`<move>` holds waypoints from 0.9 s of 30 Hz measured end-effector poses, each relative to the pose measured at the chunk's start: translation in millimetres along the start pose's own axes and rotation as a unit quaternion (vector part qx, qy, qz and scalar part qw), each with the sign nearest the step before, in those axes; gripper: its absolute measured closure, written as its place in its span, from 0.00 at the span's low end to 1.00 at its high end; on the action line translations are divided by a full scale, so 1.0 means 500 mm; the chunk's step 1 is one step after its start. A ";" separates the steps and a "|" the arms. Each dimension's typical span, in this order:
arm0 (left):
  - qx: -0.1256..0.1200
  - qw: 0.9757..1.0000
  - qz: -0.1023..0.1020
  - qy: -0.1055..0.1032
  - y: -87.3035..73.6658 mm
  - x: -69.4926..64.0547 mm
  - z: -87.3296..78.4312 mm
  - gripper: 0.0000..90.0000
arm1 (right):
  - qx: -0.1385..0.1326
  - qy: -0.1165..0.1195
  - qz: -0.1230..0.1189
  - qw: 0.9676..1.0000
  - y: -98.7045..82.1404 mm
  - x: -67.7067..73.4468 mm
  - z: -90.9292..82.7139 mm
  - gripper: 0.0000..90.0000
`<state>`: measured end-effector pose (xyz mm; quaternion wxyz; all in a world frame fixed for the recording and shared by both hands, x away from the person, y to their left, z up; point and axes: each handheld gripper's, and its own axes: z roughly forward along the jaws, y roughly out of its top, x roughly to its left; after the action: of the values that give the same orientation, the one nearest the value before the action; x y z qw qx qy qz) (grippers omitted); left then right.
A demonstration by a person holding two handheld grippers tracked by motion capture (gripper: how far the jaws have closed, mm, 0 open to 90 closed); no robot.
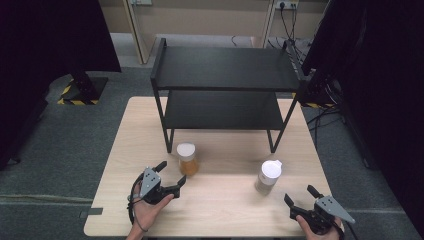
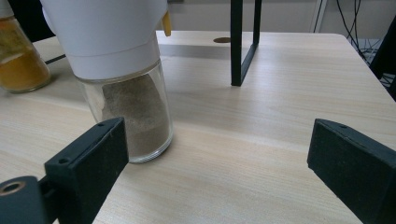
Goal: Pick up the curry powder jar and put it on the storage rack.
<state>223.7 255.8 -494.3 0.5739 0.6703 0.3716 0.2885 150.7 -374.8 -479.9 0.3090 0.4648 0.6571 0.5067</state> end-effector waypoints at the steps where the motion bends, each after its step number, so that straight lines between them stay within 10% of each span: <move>1: 0.001 1.000 -0.002 0.001 0.002 0.001 0.009 0.12 | -0.001 0.000 0.001 1.000 0.000 -0.001 0.000 0.06; 27: 0.001 1.000 -0.003 0.004 0.033 0.003 0.099 0.23 | 0.003 0.004 0.002 1.000 0.002 -0.003 0.001 0.06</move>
<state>267.5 228.3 -486.7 0.5728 0.6682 0.3763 0.2894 152.0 -375.9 -479.3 0.3047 0.4649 0.6587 0.5072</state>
